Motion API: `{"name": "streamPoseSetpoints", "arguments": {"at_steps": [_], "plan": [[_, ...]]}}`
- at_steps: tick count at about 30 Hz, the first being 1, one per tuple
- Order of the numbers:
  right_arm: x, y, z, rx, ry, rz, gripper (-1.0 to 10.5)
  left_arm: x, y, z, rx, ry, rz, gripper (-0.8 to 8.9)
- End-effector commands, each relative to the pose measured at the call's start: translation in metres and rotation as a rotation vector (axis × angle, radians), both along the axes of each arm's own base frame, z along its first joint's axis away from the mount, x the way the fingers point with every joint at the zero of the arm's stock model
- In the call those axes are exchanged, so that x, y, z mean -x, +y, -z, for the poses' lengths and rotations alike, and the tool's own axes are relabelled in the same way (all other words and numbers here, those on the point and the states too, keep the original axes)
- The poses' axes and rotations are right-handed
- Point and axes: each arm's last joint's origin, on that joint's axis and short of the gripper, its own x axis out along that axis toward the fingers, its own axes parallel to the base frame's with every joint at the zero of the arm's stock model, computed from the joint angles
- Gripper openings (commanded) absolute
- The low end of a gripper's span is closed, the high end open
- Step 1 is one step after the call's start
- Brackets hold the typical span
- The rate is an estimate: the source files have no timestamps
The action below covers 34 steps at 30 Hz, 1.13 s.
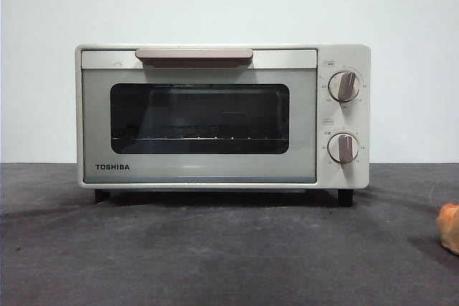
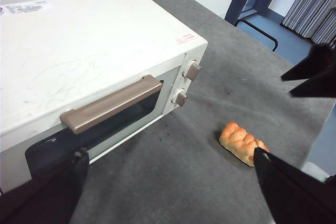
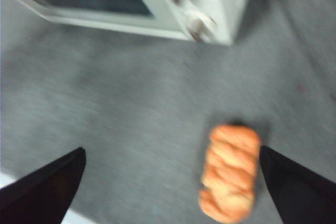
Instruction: The left arm flap open the oven, the right arm pick bread and place it into oven, the left arm flap close the oven
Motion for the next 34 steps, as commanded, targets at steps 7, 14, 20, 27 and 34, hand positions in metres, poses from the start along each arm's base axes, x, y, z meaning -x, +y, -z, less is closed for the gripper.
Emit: {"name": "streamPoseSetpoints", "arguments": {"at_steps": [7,14,20,27,34], "plan": [[-0.039,0.017,0.041,0.14,0.207,-0.02,5.7,0.0,-0.001,-0.006,0.011,-0.018,0.004,5.01],[-0.06,0.03,0.087,0.222,0.31,-0.025,5.7,0.0,-0.001,-0.005,0.01,-0.014,0.003,5.01],[-0.073,0.034,0.114,0.243,0.397,-0.026,5.7,0.0,-0.001,-0.005,0.01,-0.013,0.003,5.01],[-0.085,0.038,0.135,0.263,0.464,-0.032,4.9,0.0,-0.001,-0.005,0.01,-0.013,0.003,5.01],[-0.09,0.04,0.151,0.291,0.529,-0.033,2.7,0.0,-0.001,-0.005,0.01,-0.014,0.003,5.01]]}}
